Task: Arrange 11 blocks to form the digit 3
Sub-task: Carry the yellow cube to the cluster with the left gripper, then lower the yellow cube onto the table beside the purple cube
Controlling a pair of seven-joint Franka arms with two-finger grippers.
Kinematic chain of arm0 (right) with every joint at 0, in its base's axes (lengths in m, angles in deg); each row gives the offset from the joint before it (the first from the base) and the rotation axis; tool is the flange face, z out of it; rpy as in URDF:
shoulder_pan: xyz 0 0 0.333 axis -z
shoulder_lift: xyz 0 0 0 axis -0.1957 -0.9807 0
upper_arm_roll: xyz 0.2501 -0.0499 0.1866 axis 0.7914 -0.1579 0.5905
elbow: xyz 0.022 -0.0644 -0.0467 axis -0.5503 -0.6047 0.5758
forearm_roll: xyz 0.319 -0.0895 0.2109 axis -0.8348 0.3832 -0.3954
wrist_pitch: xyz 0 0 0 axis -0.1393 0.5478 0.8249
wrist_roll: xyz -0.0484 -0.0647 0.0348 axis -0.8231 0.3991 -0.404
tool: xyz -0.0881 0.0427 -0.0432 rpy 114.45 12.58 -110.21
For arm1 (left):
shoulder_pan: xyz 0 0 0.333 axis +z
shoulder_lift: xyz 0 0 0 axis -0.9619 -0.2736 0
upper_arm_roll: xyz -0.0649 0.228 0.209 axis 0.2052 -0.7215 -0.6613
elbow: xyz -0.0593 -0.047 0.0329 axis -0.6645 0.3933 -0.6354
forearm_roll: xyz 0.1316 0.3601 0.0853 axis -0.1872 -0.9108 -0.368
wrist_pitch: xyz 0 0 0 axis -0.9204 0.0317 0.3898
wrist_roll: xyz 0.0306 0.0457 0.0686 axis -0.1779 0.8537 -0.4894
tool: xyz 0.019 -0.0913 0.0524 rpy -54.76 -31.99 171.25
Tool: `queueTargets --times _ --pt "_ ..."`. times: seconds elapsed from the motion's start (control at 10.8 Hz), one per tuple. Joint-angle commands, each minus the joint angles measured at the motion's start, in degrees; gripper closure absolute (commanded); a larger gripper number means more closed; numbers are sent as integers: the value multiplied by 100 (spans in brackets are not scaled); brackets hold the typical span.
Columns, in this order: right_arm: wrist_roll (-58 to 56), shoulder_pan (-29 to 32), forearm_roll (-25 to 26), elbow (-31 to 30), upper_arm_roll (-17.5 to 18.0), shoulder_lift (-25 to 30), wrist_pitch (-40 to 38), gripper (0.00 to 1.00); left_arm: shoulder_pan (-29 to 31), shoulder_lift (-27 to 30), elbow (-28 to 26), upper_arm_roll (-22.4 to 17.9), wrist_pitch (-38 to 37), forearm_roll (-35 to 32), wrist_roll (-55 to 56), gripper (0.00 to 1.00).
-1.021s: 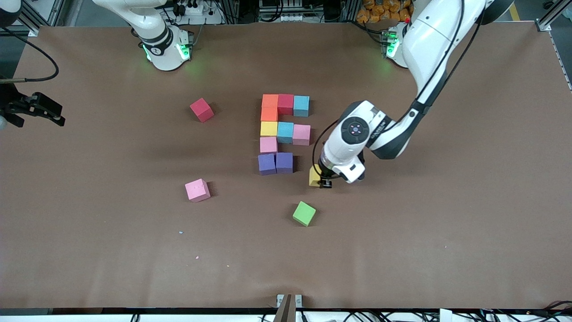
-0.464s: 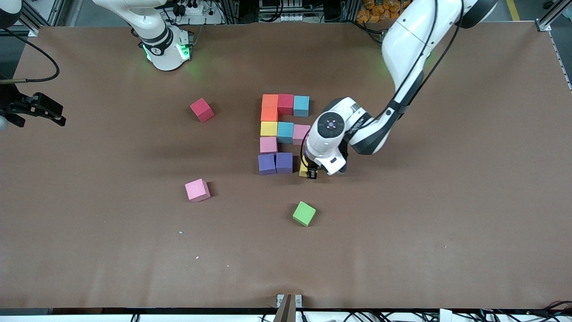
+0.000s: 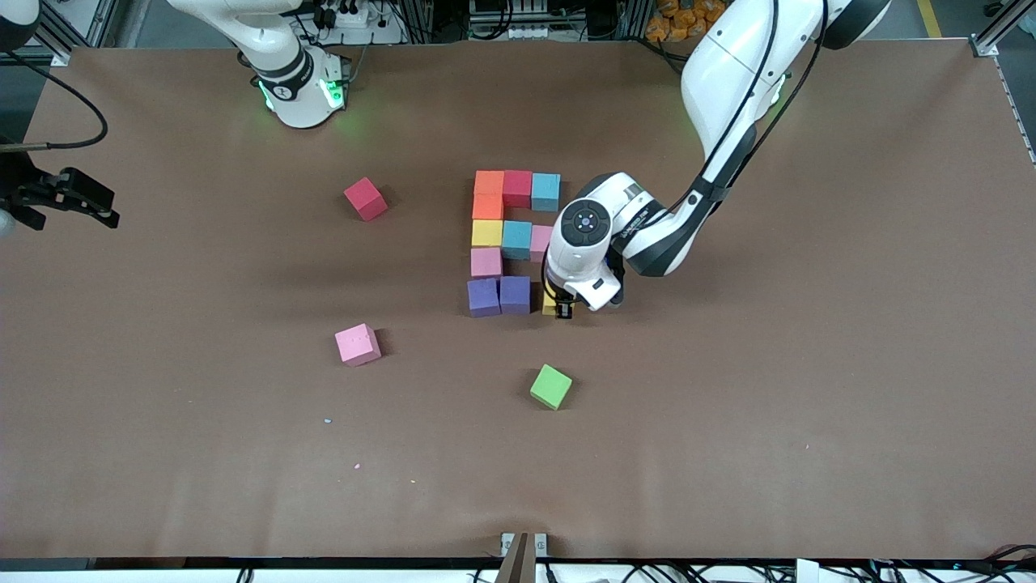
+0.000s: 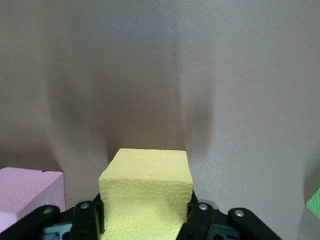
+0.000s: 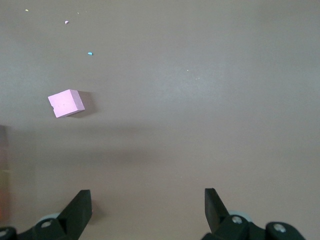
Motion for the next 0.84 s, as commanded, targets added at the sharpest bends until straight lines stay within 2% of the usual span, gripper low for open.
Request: queueTargets --times 0.0,0.74 --pt "-2 74 85 -109 39 129 -6 0 -176 -13 96 -69 -158 41 197 100" --pt "-2 91 85 -109 39 129 -41 0 -484 -57 201 -289 -220 41 461 100"
